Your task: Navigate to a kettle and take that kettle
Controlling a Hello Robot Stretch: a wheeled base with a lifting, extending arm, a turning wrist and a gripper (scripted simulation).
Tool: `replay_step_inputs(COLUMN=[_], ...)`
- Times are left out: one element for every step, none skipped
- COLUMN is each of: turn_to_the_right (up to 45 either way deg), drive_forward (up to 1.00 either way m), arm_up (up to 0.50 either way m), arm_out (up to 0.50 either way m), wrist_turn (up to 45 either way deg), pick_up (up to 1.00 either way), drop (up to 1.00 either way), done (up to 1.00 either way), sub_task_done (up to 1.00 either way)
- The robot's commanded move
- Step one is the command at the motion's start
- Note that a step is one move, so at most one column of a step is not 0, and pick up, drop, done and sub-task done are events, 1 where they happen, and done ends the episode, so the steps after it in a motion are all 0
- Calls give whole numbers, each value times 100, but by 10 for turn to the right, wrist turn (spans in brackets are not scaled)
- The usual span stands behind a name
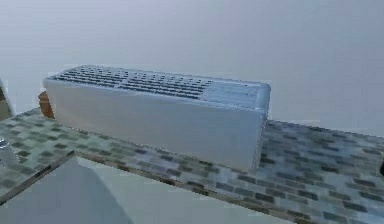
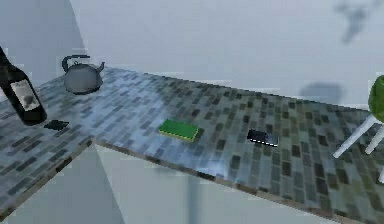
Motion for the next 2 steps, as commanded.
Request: replay_step_inputs(turn_to_the_right=[-240, 450], drive_forward=[0, 0], arm_up=[0, 0], arm_out=[0, 0], wrist_turn=[0, 0], pick_up=[0, 0], drop=[0, 0], done=[0, 0], sub_task_done=[0, 0])
